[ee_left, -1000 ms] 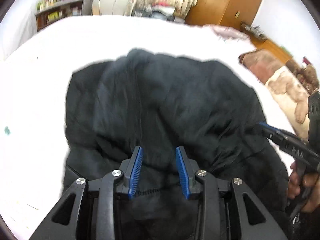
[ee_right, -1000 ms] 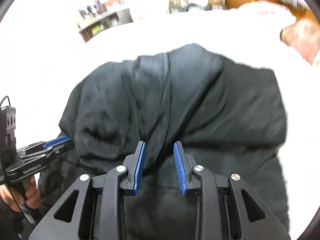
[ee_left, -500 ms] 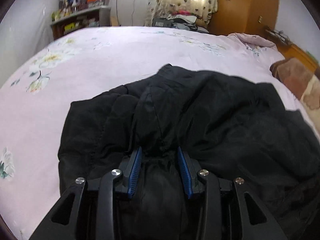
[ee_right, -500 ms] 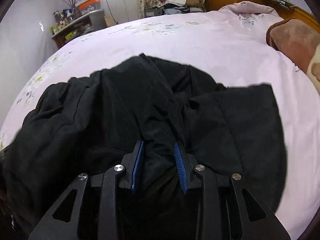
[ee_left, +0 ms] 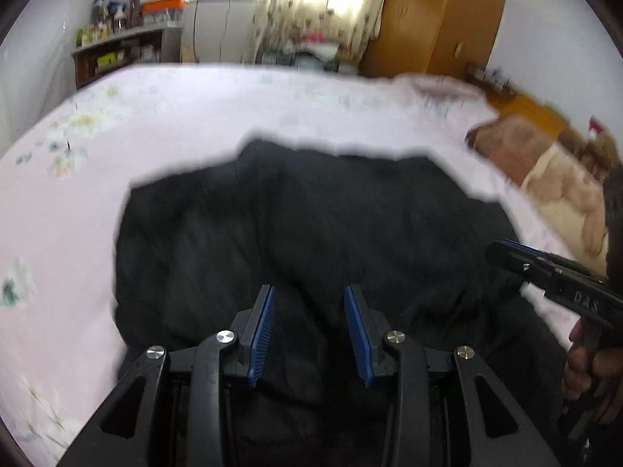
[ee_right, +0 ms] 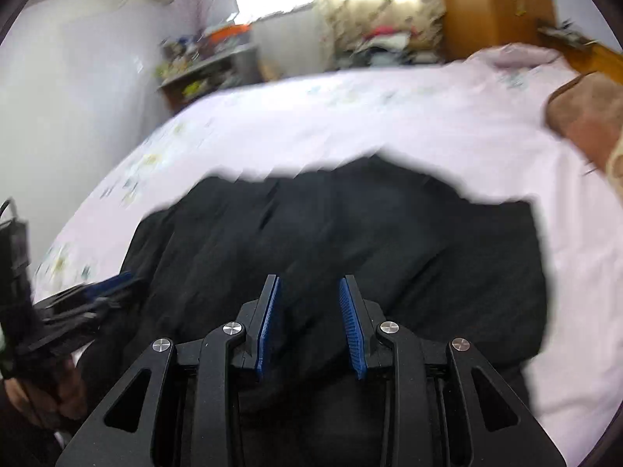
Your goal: Fold large clothes
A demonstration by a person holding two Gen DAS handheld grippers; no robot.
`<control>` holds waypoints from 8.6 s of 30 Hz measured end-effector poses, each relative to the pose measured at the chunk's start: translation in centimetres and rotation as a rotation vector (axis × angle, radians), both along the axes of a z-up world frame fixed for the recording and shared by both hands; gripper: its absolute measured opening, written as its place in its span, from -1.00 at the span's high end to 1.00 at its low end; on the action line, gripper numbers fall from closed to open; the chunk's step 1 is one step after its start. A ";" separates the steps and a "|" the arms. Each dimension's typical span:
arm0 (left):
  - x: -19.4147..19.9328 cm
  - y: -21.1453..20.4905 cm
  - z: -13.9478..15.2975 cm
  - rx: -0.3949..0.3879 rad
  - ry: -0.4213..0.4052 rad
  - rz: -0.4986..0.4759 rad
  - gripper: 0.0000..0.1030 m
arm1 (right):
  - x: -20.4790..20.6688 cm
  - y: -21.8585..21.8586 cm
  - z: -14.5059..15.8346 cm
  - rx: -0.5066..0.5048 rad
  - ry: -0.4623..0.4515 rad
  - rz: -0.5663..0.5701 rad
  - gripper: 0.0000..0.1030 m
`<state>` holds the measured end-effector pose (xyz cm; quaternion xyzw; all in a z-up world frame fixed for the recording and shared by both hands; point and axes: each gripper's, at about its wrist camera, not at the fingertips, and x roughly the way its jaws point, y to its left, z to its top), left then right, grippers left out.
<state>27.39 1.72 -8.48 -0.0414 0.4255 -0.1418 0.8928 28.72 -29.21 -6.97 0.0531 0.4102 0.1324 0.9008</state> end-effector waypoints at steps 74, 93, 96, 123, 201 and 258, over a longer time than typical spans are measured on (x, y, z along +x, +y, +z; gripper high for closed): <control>-21.8 4.0 7.0 0.098 -0.015 0.046 -0.04 | -23.0 1.9 4.5 -0.136 -0.014 -0.074 0.24; -22.1 7.2 5.1 0.150 0.005 0.137 -0.12 | -23.7 -2.2 3.0 -0.154 0.019 -0.145 0.10; -21.9 8.3 4.1 0.151 0.026 0.161 -0.15 | -23.5 -3.5 2.4 -0.149 0.038 -0.172 0.10; -21.0 8.7 -4.6 0.079 0.263 0.135 -0.20 | -20.6 -15.2 -7.3 0.190 0.414 -0.312 -0.16; 5.9 15.7 6.2 -0.430 0.217 0.260 -0.09 | 1.5 -15.5 3.2 0.590 0.191 -0.369 -0.24; 10.8 5.3 -3.0 0.096 0.018 0.215 -0.54 | 6.0 -5.6 -5.7 -0.183 0.075 -0.320 -0.30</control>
